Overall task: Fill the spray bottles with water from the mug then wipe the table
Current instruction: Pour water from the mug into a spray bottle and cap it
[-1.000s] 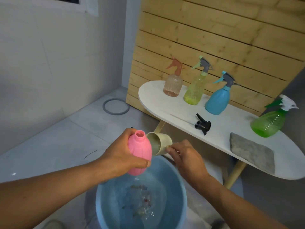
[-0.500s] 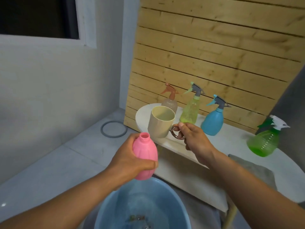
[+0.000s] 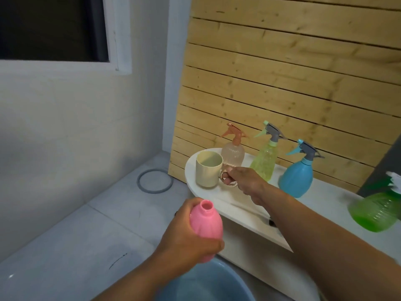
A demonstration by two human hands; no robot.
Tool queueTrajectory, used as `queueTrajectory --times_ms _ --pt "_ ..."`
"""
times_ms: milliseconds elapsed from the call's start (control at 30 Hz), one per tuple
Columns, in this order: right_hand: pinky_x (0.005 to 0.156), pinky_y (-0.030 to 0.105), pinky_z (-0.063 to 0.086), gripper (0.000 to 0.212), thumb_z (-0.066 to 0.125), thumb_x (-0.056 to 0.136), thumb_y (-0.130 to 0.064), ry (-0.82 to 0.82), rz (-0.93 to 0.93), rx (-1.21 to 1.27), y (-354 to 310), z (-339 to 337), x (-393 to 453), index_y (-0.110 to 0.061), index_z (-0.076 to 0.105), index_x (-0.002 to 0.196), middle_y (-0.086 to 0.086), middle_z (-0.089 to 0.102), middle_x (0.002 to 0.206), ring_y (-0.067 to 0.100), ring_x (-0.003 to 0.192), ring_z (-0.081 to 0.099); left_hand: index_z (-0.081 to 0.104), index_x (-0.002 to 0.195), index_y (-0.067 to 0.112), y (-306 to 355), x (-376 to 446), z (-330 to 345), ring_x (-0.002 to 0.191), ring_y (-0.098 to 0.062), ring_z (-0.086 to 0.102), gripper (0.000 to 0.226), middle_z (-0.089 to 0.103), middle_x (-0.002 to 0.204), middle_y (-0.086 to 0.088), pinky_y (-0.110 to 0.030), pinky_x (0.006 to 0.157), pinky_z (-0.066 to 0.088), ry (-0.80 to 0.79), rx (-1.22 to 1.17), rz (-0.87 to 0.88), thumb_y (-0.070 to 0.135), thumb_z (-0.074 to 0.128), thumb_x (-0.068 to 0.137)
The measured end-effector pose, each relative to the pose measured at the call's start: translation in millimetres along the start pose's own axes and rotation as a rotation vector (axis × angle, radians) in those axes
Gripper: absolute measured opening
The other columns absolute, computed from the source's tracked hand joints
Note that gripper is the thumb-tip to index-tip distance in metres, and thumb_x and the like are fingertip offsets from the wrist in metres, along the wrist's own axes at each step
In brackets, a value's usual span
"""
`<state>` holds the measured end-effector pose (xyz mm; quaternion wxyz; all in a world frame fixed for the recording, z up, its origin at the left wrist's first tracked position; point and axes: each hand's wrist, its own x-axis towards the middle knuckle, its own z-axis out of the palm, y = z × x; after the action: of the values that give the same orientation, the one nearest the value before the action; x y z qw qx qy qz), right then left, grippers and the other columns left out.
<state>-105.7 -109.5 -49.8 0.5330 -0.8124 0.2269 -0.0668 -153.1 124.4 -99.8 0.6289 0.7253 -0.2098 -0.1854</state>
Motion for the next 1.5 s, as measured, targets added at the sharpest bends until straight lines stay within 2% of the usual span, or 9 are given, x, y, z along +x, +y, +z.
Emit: queueTrajectory --times_ms 200,433,600,767,867,1000,1100,1267,1500 --pt "0.082 0.019 0.038 0.037 0.046 0.108 -0.029 -0.076 -0.020 0.007 14.1 6.7 17.5 -0.003 0.062 0.130 0.001 0.065 0.089 0.012 0.084 0.055 0.053 0.121 0.047 -6.9 0.7 3.8 0.105 -0.022 0.065 0.086 0.060 0.118 0.010 -0.019 0.063 0.056 -0.058 -0.033 -0.014 0.015 0.097 0.055" --pt "0.077 0.019 0.037 0.033 0.045 0.108 -0.030 -0.088 0.036 -0.036 19.4 14.0 25.4 -0.011 0.072 0.103 -0.003 0.071 0.083 0.004 0.076 0.057 0.051 0.123 0.042 -12.2 4.5 6.2 0.105 -0.018 0.064 0.086 0.059 0.117 0.016 -0.017 0.067 0.055 -0.068 -0.003 -0.021 0.015 0.099 0.058" --pt "0.072 0.018 0.037 0.034 0.047 0.107 -0.029 -0.068 0.018 -0.068 20.1 13.2 28.0 -0.008 0.073 0.105 -0.003 0.069 0.082 0.000 0.069 0.055 0.049 0.125 0.040 -14.6 7.5 8.2 0.107 -0.019 0.063 0.086 0.058 0.120 0.016 -0.017 0.069 0.056 -0.079 0.026 -0.016 0.017 0.099 0.059" --pt "0.073 0.023 0.037 0.029 0.049 0.106 -0.029 -0.060 -0.007 -0.114 18.9 12.5 27.1 -0.013 0.070 0.096 -0.002 0.062 0.082 0.010 0.074 0.047 0.048 0.125 0.041 -14.1 9.6 10.5 0.107 -0.018 0.062 0.087 0.057 0.121 0.016 -0.015 0.068 0.055 -0.087 0.016 -0.013 0.017 0.099 0.059" --pt "0.078 0.030 0.044 0.036 0.056 0.102 -0.043 -0.028 0.016 -0.145 20.2 10.0 27.5 -0.011 0.070 0.110 0.000 0.067 0.098 0.014 0.077 0.053 0.048 0.126 0.042 -15.7 10.5 11.0 0.108 -0.018 0.062 0.087 0.056 0.122 0.018 -0.017 0.070 0.057 -0.086 0.024 -0.014 0.018 0.099 0.059" --pt "0.092 0.037 0.052 0.048 0.058 0.094 -0.061 0.116 -0.057 -0.195 21.8 -3.8 14.2 -0.025 0.069 0.124 -0.006 0.069 0.115 0.018 0.104 0.063 0.050 0.124 0.047 -15.7 11.2 11.9 0.104 -0.017 0.063 0.087 0.057 0.119 0.018 -0.018 0.061 0.056 -0.062 -0.017 -0.022 0.018 0.098 0.058" --pt "0.086 0.033 0.046 0.030 0.059 0.099 -0.046 0.250 -0.053 -0.336 36.8 -26.0 -9.0 -0.021 0.071 0.111 -0.004 0.070 0.108 0.020 0.101 0.063 0.049 0.120 0.048 -13.1 14.4 16.2 0.101 -0.012 0.060 0.083 0.055 0.117 0.020 -0.015 0.057 0.055 -0.054 -0.027 -0.024 0.015 0.097 0.060" --pt "0.083 0.040 0.056 0.014 0.062 0.095 -0.040 0.330 0.136 -0.537 83.0 -50.7 -45.5 -0.028 0.070 0.095 -0.002 0.072 0.095 0.024 0.090 0.066 0.048 0.122 0.048 -9.6 22.8 24.7 0.102 -0.010 0.059 0.081 0.052 0.119 0.021 -0.022 0.064 0.058 -0.024 -0.051 -0.027 0.014 0.094 0.064" --pt "0.092 0.043 0.047 0.051 0.054 0.093 -0.061 0.525 0.287 -0.780 105.4 -63.6 -82.7 -0.025 0.061 0.129 0.009 0.057 0.122 0.032 0.114 0.052 0.048 0.124 0.046 -7.1 25.2 41.0 0.102 -0.009 0.057 0.082 0.052 0.120 0.020 -0.028 0.072 0.057 -0.022 -0.034 -0.005 0.017 0.095 0.064"
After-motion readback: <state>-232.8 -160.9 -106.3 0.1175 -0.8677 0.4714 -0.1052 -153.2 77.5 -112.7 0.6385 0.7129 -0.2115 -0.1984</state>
